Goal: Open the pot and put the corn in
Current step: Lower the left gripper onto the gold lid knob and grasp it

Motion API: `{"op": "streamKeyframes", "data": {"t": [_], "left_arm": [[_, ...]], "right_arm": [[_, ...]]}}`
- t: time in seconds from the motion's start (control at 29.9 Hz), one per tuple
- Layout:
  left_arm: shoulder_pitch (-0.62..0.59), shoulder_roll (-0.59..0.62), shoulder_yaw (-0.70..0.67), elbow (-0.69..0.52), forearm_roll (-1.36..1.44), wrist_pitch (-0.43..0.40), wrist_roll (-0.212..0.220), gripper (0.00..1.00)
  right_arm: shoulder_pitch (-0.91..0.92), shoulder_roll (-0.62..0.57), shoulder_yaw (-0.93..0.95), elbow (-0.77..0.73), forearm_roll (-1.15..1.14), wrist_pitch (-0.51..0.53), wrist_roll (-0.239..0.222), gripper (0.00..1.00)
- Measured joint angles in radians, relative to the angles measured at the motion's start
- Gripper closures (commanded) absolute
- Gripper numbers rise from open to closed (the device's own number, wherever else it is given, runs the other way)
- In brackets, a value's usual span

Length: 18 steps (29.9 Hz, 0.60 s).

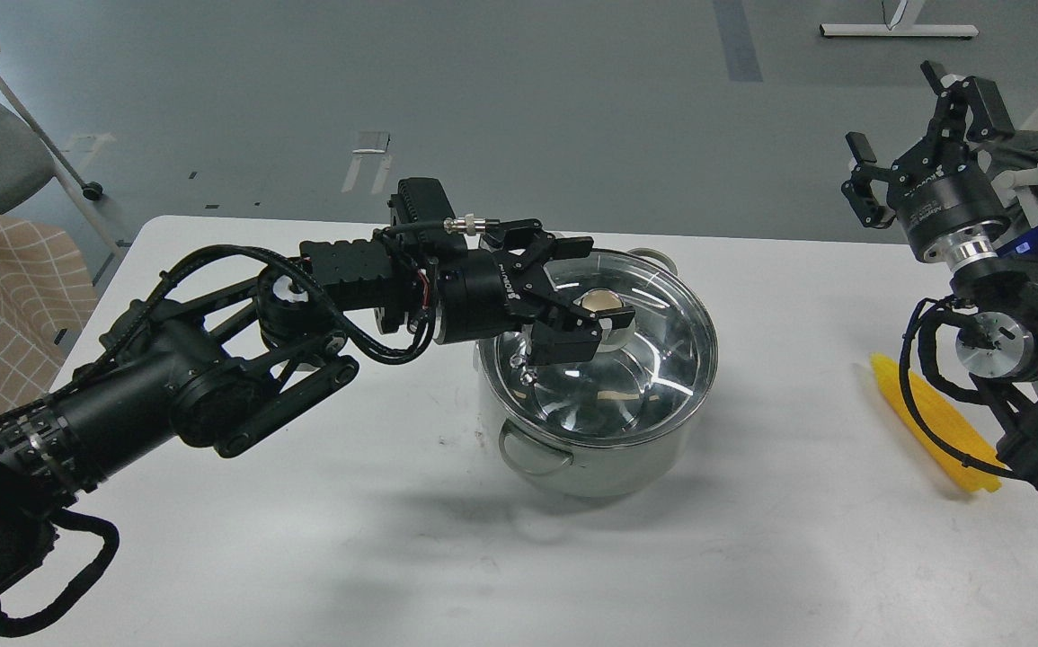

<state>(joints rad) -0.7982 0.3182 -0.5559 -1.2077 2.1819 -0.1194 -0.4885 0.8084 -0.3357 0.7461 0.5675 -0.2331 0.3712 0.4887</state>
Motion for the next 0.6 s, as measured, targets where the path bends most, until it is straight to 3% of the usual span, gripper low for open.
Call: {"op": "streamKeyframes", "data": {"t": [0.6], "left_arm": [[0.043, -0.019, 0.004, 0.025, 0.0, 0.002, 0.0, 0.07]], "right_arm": [[-0.007, 0.0, 0.001, 0.0, 0.0, -0.002, 0.0, 0.0]]}}
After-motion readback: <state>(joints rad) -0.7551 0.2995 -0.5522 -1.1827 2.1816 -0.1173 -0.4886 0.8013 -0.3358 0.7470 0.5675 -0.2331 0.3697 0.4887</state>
